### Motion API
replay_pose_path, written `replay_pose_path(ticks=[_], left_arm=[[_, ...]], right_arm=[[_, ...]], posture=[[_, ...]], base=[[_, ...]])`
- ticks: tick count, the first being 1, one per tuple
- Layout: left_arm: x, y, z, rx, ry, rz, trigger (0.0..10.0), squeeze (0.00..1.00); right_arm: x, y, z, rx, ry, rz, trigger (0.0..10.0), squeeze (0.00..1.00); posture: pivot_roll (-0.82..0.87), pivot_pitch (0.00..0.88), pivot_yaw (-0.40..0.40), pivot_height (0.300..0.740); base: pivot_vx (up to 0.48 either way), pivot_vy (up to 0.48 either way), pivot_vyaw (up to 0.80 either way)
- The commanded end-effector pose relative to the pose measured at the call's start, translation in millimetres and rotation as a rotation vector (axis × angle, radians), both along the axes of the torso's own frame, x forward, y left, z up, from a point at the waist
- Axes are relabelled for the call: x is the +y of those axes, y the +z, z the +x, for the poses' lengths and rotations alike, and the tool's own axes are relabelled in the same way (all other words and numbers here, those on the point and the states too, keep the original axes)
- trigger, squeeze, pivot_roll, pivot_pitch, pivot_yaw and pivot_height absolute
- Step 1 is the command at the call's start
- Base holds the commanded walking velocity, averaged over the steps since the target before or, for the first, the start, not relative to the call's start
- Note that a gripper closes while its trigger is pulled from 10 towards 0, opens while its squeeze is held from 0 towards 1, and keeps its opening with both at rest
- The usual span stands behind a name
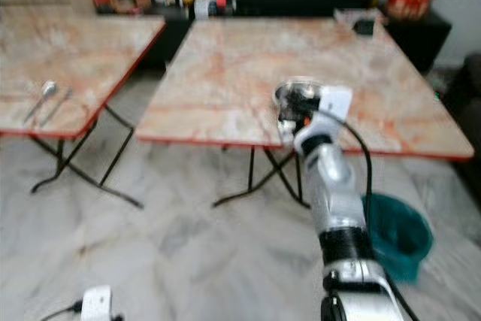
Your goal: Setting the table
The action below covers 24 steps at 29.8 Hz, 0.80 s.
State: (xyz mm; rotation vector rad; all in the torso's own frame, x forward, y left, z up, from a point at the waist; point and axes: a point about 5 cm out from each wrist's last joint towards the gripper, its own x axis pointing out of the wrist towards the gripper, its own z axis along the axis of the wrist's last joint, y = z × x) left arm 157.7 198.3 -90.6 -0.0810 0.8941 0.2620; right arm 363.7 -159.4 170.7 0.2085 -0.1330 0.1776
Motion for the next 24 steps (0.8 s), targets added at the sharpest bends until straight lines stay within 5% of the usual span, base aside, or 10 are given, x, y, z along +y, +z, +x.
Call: replay_pose_path(ticks=[1, 9, 24], left_arm=[[3.3, 2, 4.1, -0.009, 0.008, 0.003, 10.0, 0.00], [3.5, 3, 5.3, -0.014, 0.003, 0.002, 10.0, 0.00], [2.7, 3, 7.1, -0.020, -0.015, 0.002, 10.0, 0.00]], right_arm=[[-3.4, 9, 1.6, -0.034, -0.015, -0.010, 10.0, 0.00], [-16.9, 19, 6.0, -0.064, -0.064, -0.004, 10.0, 0.00], [-17.8, 21, 6.8, -0.083, -0.084, 0.014, 10.0, 0.00]], posture=[[0.01, 0.033, 0.018, 0.740], [0.01, 0.019, 0.016, 0.740], [0.01, 0.009, 0.022, 0.740]], base=[[0.307, 0.000, 0.00], [0.309, 0.000, 0.16], [0.319, 0.000, 0.00]])
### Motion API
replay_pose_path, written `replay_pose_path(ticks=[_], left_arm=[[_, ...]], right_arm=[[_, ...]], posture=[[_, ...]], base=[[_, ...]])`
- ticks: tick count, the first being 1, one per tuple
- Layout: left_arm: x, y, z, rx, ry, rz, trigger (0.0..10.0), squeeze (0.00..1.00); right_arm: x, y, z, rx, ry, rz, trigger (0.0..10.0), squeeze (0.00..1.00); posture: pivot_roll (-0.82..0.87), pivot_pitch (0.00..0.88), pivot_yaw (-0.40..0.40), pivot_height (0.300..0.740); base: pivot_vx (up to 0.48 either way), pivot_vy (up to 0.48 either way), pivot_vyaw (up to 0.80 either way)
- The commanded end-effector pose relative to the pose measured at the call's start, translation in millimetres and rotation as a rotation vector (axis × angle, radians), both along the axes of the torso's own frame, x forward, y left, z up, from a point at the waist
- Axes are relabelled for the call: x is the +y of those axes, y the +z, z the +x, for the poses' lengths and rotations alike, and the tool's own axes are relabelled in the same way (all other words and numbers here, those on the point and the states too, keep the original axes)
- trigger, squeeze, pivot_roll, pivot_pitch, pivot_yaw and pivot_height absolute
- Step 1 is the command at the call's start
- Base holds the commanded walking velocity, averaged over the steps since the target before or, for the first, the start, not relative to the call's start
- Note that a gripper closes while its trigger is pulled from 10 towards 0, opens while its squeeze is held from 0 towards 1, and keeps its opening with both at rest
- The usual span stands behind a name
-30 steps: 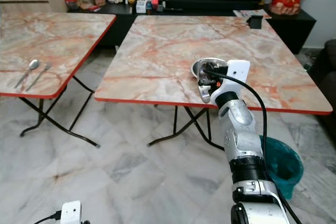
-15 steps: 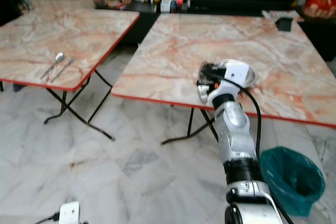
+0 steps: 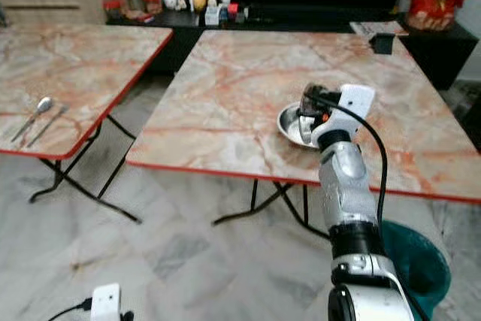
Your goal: Setting the table
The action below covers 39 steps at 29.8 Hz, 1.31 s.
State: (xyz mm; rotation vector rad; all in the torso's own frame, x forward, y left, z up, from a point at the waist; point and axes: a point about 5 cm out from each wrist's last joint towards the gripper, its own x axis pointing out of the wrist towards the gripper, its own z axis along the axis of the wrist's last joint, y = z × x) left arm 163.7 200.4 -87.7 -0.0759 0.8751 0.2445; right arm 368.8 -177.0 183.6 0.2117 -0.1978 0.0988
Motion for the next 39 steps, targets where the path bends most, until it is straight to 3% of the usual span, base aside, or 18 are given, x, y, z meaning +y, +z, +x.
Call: replay_pose_path(ticks=[1, 39], left_arm=[[0.6, 0.4, 1.1, 0.000, 0.003, 0.002, 10.0, 0.00], [2.9, 2.5, 5.2, -0.011, 0.009, 0.006, 10.0, 0.00]], right_arm=[[-0.3, 8.5, 1.7, -0.027, 0.000, -0.001, 10.0, 0.00], [0.7, 2.3, 0.8, -0.012, -0.005, 0.030, 10.0, 0.00]], posture=[[0.01, 0.009, 0.022, 0.740], [0.01, 0.031, 0.029, 0.740]], base=[[0.322, 0.000, 0.00], [0.297, 0.000, 0.00]])
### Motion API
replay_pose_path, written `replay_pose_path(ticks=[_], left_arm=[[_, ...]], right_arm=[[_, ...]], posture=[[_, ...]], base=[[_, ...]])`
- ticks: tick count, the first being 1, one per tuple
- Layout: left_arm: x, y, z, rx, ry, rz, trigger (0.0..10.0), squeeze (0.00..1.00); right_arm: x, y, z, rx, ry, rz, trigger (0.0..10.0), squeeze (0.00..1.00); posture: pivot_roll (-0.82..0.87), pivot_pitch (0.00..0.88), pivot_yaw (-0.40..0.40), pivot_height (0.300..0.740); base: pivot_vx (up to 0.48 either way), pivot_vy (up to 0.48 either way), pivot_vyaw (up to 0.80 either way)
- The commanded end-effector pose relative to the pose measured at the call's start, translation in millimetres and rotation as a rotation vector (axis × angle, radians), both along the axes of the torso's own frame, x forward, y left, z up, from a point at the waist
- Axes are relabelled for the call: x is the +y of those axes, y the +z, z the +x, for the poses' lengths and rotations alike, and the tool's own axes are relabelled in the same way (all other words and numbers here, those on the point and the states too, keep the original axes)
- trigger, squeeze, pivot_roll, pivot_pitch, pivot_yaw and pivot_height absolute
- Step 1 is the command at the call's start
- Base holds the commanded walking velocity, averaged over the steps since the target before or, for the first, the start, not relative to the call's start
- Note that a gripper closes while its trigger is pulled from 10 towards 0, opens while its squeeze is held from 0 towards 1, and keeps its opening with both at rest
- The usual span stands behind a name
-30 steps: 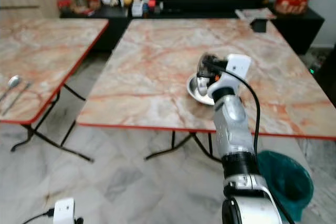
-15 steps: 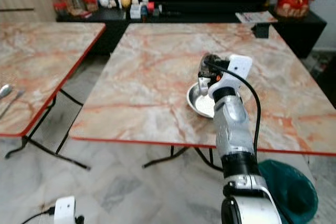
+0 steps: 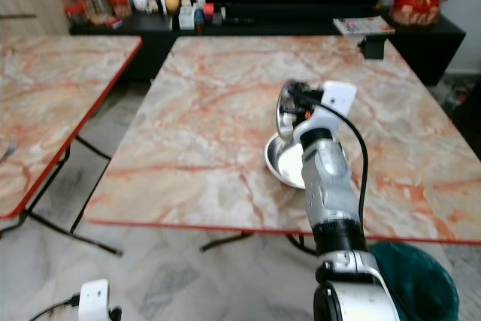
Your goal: Setting the table
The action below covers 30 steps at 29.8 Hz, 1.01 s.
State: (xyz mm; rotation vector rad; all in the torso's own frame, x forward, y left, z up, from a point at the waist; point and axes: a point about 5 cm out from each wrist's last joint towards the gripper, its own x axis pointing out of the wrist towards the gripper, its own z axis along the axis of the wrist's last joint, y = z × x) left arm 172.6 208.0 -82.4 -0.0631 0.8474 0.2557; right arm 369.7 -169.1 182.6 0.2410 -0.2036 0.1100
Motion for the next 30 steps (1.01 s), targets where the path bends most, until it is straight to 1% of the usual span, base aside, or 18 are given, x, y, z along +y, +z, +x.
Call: replay_pose_path(ticks=[1, 6, 7, 8, 10, 13, 14, 18, 20, 24, 29, 30], left_arm=[[-4.9, -3, -3.9, 0.014, 0.004, -0.015, 10.0, 0.00], [-4.8, -3, -4.0, 0.014, 0.004, -0.015, 10.0, 0.00], [-4.8, -3, -4.4, 0.016, 0.004, -0.015, 10.0, 0.00], [-4.8, -3, -4.8, 0.017, 0.003, -0.015, 10.0, 0.00], [-4.5, -4, -5.6, 0.019, 0.001, -0.015, 10.0, 0.00], [-4.5, -4, -5.9, 0.020, 0.000, -0.016, 10.0, 0.00], [-4.6, -4, -6.2, 0.021, 0.000, -0.017, 10.0, 0.00], [-4.5, -4, -6.8, 0.022, 0.000, -0.017, 10.0, 0.00], [-4.6, -4, -7.2, 0.022, 0.000, -0.018, 10.0, 0.00], [-4.8, -4, -7.8, 0.022, -0.002, -0.019, 10.0, 0.00], [-4.5, -3, -5.2, -0.002, 0.010, -0.026, 10.0, 0.00], [-4.4, -1, -2.0, -0.014, 0.015, -0.033, 10.0, 0.00]], right_arm=[[-7.2, 1, -0.6, 0.003, -0.018, 0.005, 10.0, 0.00], [-6.9, -1, -1.0, 0.008, -0.016, 0.006, 10.0, 0.00], [-6.4, -4, -2.0, 0.019, -0.015, 0.017, 10.0, 0.00], [-5.8, -7, -3.0, 0.030, -0.013, 0.030, 10.0, 0.00], [-2.9, -15, -5.5, 0.062, -0.003, 0.091, 10.0, 0.00], [-1.2, -19, -6.7, 0.078, 0.001, 0.126, 10.0, 0.00], [0.3, -23, -8.0, 0.098, 0.005, 0.168, 10.0, 0.00], [3.1, -30, -10.8, 0.122, 0.012, 0.194, 10.0, 0.00], [4.0, -34, -11.7, 0.138, 0.013, 0.241, 10.0, 0.00], [0.6, -40, -12.8, 0.163, -0.010, 0.285, 10.0, 0.00], [-5.0, -41, -12.9, 0.164, -0.027, 0.278, 10.0, 0.00], [-8.6, -39, -12.3, 0.158, -0.037, 0.279, 10.0, 0.00]], posture=[[0.01, 0.031, 0.029, 0.740], [0.01, 0.031, 0.029, 0.740], [0.01, 0.033, 0.030, 0.740], [0.01, 0.034, 0.030, 0.740], [0.01, 0.036, 0.029, 0.740], [0.01, 0.036, 0.029, 0.740], [0.01, 0.038, 0.029, 0.740], [0.01, 0.040, 0.030, 0.740], [0.01, 0.042, 0.030, 0.740], [0.01, 0.043, 0.031, 0.740], [0.01, 0.046, 0.033, 0.740], [0.01, 0.048, 0.032, 0.740]], base=[[0.000, 0.000, 0.00], [0.000, 0.000, 0.00], [0.000, 0.000, 0.00], [0.000, 0.000, 0.00], [0.000, 0.000, 0.00], [0.000, 0.000, 0.00], [0.000, 0.000, 0.00], [0.000, 0.000, 0.00], [0.000, 0.000, 0.00], [0.000, 0.000, 0.00], [0.000, 0.000, 0.00], [0.000, 0.000, 0.00]])
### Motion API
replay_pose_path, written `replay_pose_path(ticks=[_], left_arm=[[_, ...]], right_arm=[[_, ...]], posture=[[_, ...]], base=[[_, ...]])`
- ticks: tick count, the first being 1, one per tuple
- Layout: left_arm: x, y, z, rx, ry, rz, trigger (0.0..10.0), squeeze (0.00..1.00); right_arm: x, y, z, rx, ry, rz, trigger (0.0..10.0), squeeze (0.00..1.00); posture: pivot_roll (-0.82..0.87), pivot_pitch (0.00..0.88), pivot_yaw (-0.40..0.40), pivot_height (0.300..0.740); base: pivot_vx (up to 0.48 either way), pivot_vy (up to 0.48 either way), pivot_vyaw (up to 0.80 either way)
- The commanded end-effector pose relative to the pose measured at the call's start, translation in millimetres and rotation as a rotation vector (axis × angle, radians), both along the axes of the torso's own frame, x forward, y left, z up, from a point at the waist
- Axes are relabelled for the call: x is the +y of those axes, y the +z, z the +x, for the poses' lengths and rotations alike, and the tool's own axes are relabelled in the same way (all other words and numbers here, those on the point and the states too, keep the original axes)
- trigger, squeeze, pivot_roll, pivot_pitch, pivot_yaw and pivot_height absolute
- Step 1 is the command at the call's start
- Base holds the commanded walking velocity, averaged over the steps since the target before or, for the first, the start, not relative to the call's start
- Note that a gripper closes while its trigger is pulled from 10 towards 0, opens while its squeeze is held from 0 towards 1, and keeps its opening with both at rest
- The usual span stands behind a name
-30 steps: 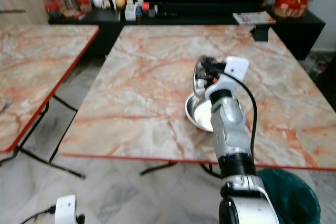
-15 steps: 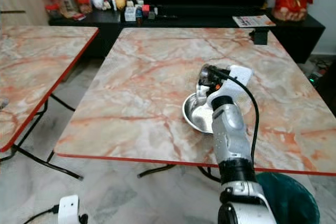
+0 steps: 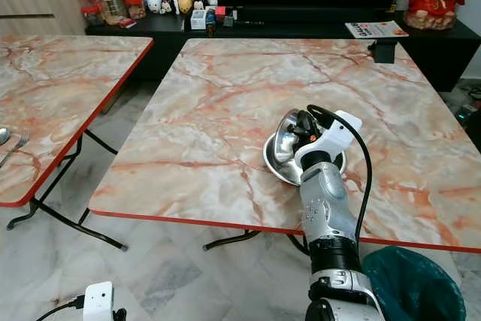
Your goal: Setting the table
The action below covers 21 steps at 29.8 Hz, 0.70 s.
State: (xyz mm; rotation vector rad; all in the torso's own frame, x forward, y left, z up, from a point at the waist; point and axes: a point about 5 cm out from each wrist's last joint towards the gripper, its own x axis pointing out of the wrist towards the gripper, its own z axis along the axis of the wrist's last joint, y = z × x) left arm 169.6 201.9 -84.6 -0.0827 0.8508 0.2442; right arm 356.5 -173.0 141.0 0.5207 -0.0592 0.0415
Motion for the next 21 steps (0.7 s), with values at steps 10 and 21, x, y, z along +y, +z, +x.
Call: replay_pose_path(ticks=[10, 21], left_arm=[[1.0, 4.4, 9.1, -0.034, 0.011, -0.018, 10.0, 0.00], [2.0, 3.7, 7.2, -0.029, 0.009, -0.014, 10.0, 0.00]], right_arm=[[-15.4, 6.3, 1.3, -0.007, -0.048, 0.000, 10.0, 0.00], [-13.4, 7.6, 1.9, -0.010, -0.027, -0.033, 10.0, 0.00]], posture=[[0.00, 0.046, 0.040, 0.740], [0.01, 0.050, 0.040, 0.740]], base=[[0.000, 0.000, 0.00], [0.000, 0.000, 0.00]])
